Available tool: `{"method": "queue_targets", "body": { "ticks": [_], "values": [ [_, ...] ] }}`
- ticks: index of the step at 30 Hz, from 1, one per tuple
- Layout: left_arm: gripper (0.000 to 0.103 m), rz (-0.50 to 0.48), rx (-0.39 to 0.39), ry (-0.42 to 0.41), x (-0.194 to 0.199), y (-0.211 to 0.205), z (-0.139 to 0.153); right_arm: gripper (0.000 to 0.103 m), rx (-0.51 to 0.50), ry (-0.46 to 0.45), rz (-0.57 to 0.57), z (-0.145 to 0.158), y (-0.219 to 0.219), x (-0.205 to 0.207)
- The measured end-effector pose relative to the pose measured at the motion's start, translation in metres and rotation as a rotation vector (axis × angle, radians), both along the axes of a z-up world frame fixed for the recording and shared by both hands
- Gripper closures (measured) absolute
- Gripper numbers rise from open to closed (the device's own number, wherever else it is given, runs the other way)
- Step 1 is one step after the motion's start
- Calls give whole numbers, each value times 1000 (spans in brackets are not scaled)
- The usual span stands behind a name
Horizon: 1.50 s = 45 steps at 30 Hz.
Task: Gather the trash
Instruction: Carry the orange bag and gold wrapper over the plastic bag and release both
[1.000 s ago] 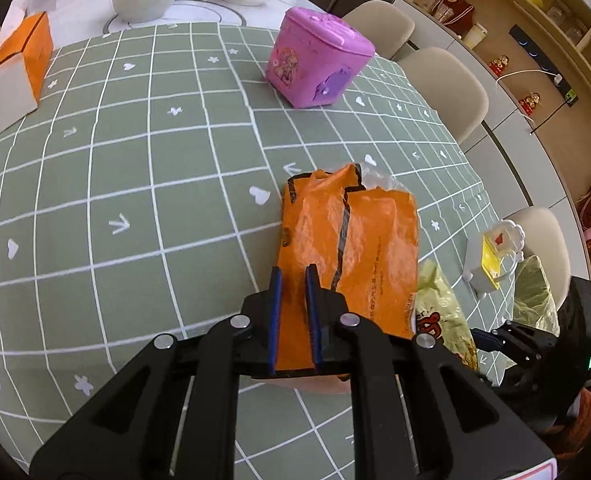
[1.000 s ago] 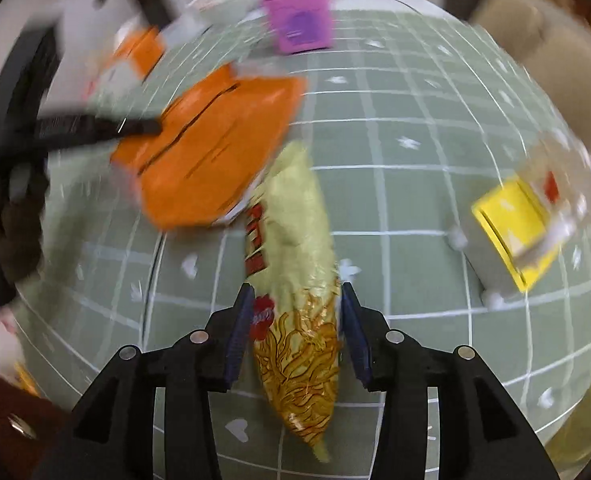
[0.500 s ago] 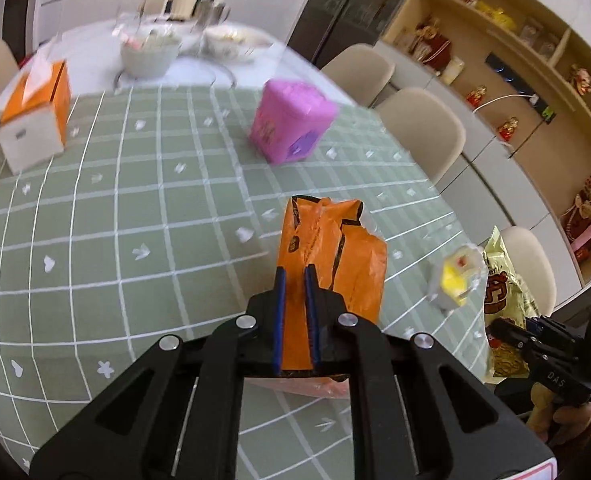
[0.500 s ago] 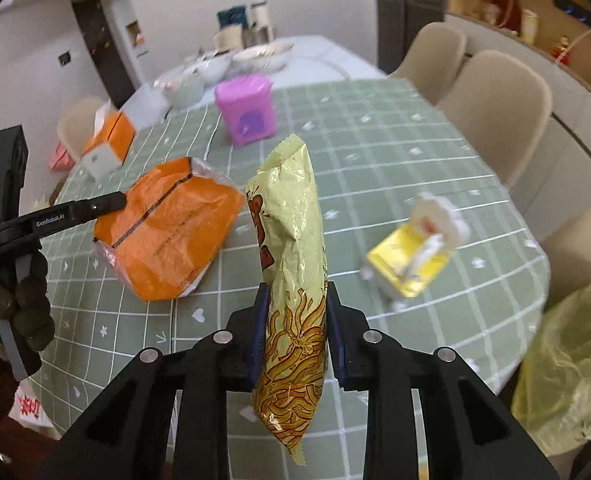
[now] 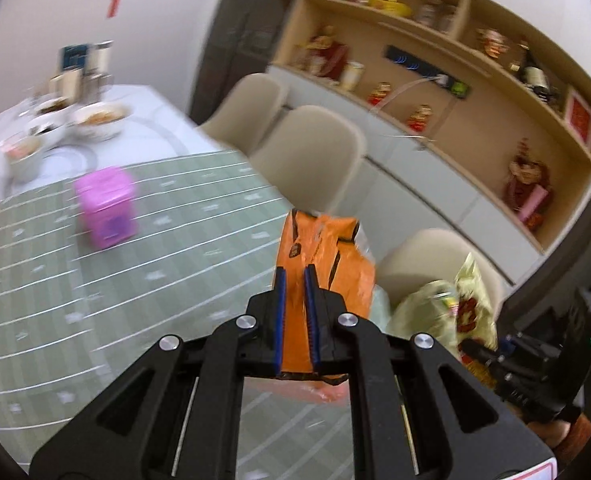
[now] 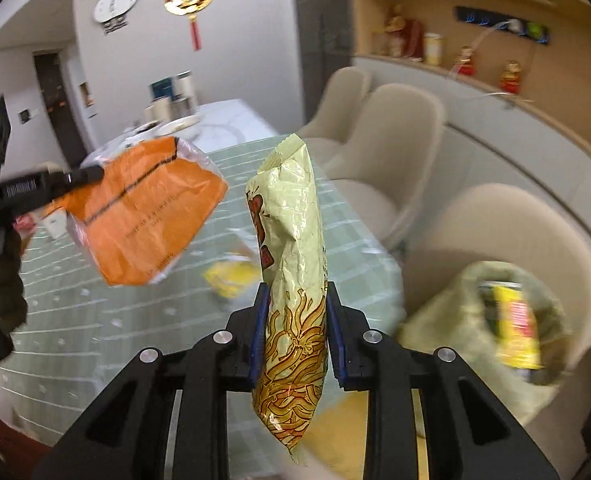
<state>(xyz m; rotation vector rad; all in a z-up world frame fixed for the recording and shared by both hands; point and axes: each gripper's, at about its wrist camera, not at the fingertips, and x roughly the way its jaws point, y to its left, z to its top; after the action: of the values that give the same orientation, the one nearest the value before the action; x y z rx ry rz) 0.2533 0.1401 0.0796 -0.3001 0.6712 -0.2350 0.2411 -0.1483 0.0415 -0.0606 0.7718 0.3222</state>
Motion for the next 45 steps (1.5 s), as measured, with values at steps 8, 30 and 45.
{"method": "queue_targets", "body": {
  "ticks": [8,30,45],
  "values": [
    [94,-220,-16,1,52,-164,2,77,49,14,-235,-7,-154,-12],
    [64,-113,336,297,20,-221,-171,77,132,89,-151,-66,-211,11],
    [88,-278,162,246,-41,-220,-166,77,97,80,-89,-71,-199,-4]
  ]
}}
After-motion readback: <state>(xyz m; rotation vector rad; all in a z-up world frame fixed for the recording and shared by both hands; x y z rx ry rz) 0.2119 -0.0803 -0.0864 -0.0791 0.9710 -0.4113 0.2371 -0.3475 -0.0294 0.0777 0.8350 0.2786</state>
